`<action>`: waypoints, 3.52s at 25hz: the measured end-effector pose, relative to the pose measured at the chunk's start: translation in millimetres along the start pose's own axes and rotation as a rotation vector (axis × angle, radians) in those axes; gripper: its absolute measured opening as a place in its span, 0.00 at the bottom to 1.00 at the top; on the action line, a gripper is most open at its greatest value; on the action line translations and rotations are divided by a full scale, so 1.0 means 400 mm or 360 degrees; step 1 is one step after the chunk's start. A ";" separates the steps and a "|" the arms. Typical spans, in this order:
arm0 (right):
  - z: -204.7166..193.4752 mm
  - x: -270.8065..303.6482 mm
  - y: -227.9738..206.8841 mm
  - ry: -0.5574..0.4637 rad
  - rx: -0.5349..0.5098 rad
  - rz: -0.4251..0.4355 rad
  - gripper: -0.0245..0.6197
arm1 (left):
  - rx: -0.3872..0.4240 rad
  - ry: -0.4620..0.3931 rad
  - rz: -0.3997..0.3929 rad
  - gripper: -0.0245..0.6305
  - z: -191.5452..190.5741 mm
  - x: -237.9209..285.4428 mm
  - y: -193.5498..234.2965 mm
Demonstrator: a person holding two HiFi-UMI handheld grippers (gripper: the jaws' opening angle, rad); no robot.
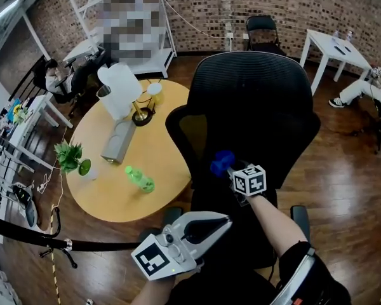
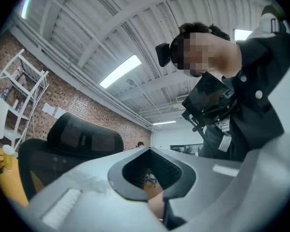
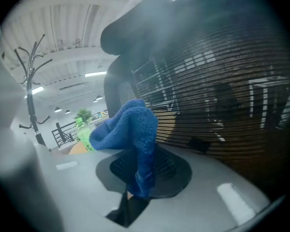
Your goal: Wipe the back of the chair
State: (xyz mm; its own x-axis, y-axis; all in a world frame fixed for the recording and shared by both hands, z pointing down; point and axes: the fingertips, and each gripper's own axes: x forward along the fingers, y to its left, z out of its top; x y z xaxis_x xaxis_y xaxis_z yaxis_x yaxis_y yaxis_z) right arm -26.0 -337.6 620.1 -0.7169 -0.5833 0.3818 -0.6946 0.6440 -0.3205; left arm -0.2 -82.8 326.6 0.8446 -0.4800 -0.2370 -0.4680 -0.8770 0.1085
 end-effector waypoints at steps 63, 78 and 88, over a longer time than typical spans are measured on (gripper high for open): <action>-0.314 0.112 0.108 0.0432 0.0257 -0.0302 0.12 | -0.0083 -0.0111 0.0335 0.04 0.009 -0.210 0.021; -0.343 0.219 0.406 0.0540 -0.0062 0.0669 0.12 | -0.0095 -0.0077 0.0398 0.04 -0.032 -0.197 0.067; -0.428 0.114 -0.003 0.0600 0.0161 -0.0005 0.12 | -0.0133 -0.0014 0.0329 0.04 -0.093 -0.103 0.077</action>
State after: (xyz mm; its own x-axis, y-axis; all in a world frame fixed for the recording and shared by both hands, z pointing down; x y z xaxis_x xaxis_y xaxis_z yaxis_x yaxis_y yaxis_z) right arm -47.7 -280.2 786.2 -0.6559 -0.3500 0.6688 -0.7125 0.5796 -0.3954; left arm -39.9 -90.7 375.6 0.7304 -0.6500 -0.2096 -0.6077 -0.7586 0.2350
